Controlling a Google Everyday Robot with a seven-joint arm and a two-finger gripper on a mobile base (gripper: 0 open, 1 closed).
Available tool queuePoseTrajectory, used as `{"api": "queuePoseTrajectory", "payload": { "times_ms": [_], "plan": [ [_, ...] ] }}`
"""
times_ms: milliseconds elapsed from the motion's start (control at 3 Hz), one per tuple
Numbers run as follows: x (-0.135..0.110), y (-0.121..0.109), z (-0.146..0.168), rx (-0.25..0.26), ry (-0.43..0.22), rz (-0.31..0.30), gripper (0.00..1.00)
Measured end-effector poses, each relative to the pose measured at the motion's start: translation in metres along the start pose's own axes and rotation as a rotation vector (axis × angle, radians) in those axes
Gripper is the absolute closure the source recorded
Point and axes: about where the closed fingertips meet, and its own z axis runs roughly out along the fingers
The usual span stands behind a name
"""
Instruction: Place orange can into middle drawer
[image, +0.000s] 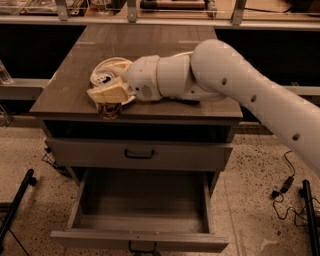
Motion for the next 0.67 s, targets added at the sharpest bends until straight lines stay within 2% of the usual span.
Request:
{"api": "queuePoseTrajectory", "payload": {
  "times_ms": [333,667],
  "plan": [
    [0.019,0.027,-0.027,-0.035,-0.059,0.038,1.00],
    [0.027,0.051,-0.052,-0.093,-0.083,0.036,1.00]
  ]
}}
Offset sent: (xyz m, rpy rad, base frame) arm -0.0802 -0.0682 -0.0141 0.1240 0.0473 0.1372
